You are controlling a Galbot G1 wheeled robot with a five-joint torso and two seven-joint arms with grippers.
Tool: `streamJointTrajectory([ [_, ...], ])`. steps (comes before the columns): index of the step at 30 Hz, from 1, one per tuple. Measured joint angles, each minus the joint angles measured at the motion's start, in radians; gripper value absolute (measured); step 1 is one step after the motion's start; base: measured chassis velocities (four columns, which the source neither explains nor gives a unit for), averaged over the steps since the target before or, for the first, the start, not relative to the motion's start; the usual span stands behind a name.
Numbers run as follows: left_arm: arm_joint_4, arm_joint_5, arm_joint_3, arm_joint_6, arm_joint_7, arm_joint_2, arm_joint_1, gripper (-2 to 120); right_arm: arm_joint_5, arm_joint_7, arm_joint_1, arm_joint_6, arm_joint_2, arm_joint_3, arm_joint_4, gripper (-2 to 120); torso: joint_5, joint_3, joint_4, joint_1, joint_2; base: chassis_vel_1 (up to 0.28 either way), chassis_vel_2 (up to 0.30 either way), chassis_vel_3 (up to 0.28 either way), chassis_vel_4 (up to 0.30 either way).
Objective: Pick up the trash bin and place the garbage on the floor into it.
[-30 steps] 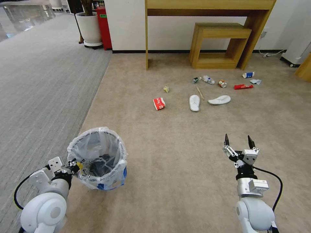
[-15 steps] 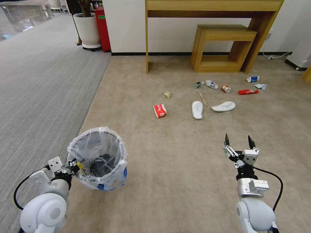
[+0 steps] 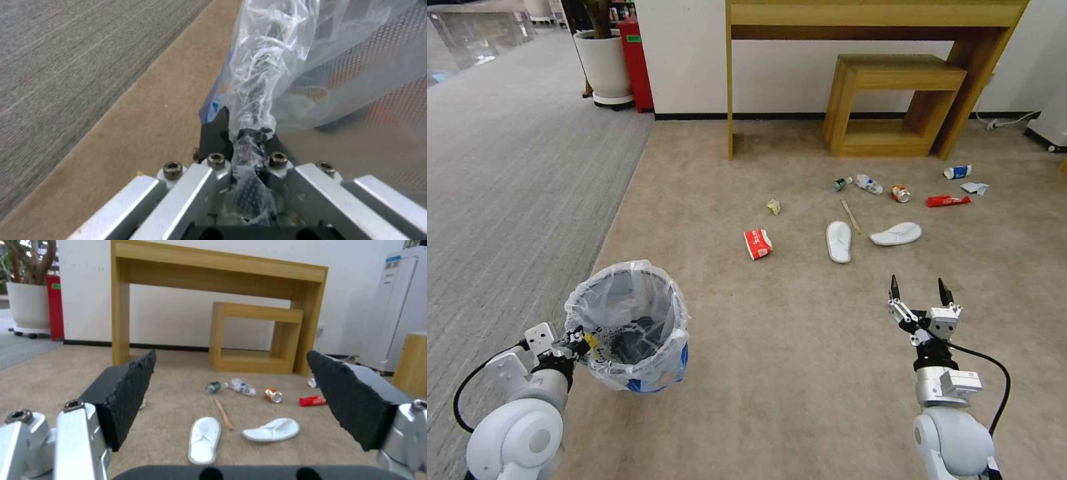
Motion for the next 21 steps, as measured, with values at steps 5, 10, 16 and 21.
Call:
streamJointTrajectory([
  [5, -0.003, 0.004, 0.0, 0.0, 0.0, -0.003, 0.002, 1, 0.0, 0.0, -0.002, 0.0, -0.003, 0.002, 0.001, 86, -0.0003, 0.0, 0.0, 0.0, 0.0, -0.16, 0.154, 0.164, -0.144],
  [10, -0.007, 0.006, 0.0, -0.001, 0.0, -0.005, 0.004, 1, 0.0, 0.0, -0.003, 0.001, -0.005, 0.002, 0.005, 86, -0.0001, 0.0, 0.0, 0.0, 0.0, -0.151, 0.141, 0.139, -0.148],
  [16, -0.01, 0.006, -0.002, -0.001, 0.0, -0.004, 0.006, 1, 0.001, 0.0, -0.003, 0.001, -0.006, 0.002, 0.006, 86, 0.0, 0.0, 0.0, 0.0, 0.0, -0.137, 0.129, 0.136, -0.14],
  [21, -0.01, 0.006, -0.002, -0.001, -0.001, -0.004, 0.006, 1, 0.001, 0.0, -0.003, 0.001, -0.006, 0.001, 0.006, 86, 0.0001, 0.0, -0.0001, 0.0, 0.0, -0.138, 0.15, 0.132, -0.129],
])
